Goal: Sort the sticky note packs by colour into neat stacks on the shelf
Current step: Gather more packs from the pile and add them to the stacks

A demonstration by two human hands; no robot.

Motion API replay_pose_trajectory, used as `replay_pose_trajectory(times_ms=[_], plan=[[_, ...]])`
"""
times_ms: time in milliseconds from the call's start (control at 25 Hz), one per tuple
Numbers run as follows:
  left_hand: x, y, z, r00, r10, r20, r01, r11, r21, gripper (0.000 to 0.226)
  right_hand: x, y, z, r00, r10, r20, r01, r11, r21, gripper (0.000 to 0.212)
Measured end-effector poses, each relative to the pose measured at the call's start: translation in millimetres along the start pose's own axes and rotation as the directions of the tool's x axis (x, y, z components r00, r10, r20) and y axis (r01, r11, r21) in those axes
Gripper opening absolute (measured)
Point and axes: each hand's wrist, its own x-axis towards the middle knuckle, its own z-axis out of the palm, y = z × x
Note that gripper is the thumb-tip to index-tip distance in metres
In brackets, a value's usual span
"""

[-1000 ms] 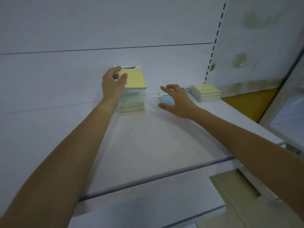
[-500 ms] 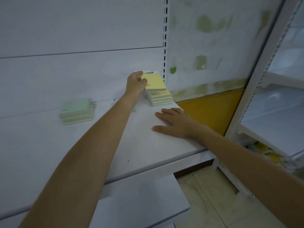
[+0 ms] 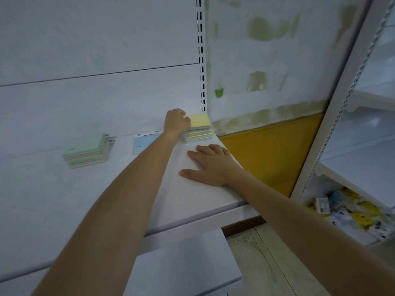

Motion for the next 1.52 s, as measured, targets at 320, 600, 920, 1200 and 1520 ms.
replay_pose_trajectory(times_ms=[320,600,920,1200,1520], plan=[[-4,-10,4,0.992,0.107,0.074,-0.120,0.972,0.201,0.058,2,0,2,1.000,-0.013,-0.017,0.012,1.000,-0.017,0.073],[-26,-16,-6,0.989,0.146,-0.035,-0.129,0.943,0.306,0.058,3,1,4,1.000,-0.016,-0.023,0.016,1.000,-0.009,0.074],[-87,-101,-126,0.948,0.305,-0.087,-0.168,0.713,0.680,0.053,26,-35,-31,0.979,0.074,0.190,-0.048,0.989,-0.138,0.075],[-159,-192,-265,0.979,0.179,-0.100,-0.049,0.678,0.734,0.050,41,-223,-13,0.978,-0.187,-0.089,0.194,0.977,0.082,0.041],[-258,-330,-414,0.943,0.021,-0.332,0.175,0.818,0.548,0.041,66,-448,48,0.891,-0.401,-0.213,0.445,0.866,0.230,0.029]])
